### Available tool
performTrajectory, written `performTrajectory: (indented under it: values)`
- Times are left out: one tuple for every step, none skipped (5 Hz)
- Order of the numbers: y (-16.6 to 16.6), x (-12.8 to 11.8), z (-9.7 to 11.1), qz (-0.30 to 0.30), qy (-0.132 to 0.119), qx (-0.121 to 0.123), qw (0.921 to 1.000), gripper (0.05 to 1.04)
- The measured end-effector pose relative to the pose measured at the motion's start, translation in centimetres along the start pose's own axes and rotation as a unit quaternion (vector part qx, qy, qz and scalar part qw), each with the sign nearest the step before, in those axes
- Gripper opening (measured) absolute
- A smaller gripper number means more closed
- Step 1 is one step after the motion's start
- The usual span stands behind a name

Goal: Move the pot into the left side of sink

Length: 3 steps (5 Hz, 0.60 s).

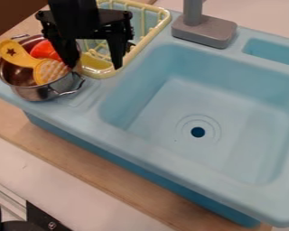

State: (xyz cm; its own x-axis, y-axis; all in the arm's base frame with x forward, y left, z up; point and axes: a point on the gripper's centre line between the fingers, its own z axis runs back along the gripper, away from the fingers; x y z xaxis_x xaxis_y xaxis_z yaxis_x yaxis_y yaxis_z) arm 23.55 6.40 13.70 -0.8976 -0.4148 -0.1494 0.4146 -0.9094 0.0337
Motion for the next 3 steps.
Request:
performTrajectory:
  values:
    - [-0.29, 0.25, -0.53, 0.007, -0.006, -0.004, 1.0000, 0.967]
    - [-0.56, 0.59, -1.01, 0.018, -0.013, -0.013, 0.9997, 0.706]
    - [-0.73, 0.66, -1.45, 0.038, -0.009, -0.011, 0.9992, 0.416]
